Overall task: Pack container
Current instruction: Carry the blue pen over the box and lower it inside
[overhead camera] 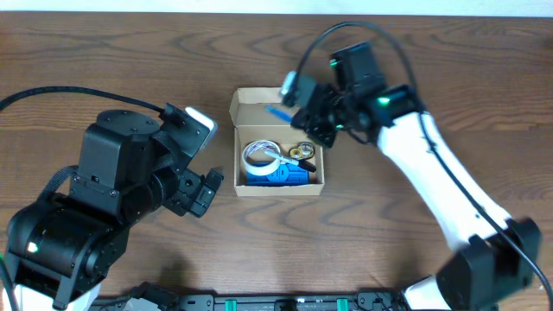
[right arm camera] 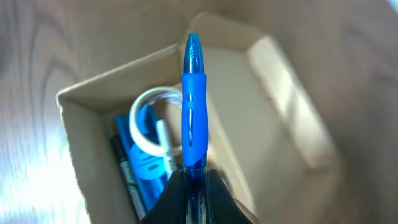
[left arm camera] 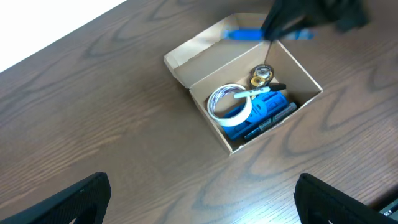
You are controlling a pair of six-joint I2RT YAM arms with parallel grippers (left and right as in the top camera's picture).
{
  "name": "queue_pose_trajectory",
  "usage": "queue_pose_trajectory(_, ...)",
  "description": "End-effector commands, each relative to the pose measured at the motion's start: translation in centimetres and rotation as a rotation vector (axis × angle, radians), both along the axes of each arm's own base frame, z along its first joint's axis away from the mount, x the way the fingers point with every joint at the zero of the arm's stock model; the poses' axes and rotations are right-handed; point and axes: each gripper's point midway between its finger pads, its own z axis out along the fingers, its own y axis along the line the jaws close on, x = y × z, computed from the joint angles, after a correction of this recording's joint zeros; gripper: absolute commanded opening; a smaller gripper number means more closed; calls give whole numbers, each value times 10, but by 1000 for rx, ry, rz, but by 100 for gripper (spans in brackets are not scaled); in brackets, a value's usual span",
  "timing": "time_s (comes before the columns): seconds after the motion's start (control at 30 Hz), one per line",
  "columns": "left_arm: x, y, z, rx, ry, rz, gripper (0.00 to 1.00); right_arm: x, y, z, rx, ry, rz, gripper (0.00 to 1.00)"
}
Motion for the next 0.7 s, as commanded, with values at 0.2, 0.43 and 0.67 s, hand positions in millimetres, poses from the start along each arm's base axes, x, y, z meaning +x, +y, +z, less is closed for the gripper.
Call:
queue_pose_trajectory(0.2, 1, 2, 5, -8, -12, 15, 95, -6, 10, -51, -197, 99, 139, 1)
queue_pose_trajectory(0.43, 1, 2, 5, -7, -12, 15, 95, -4, 15, -67, -271, 104, 173, 1)
queue_pose_trajectory(0.67, 1, 2, 5, -7, -12, 15, 95, -3, 16, -86, -286, 137, 183, 1)
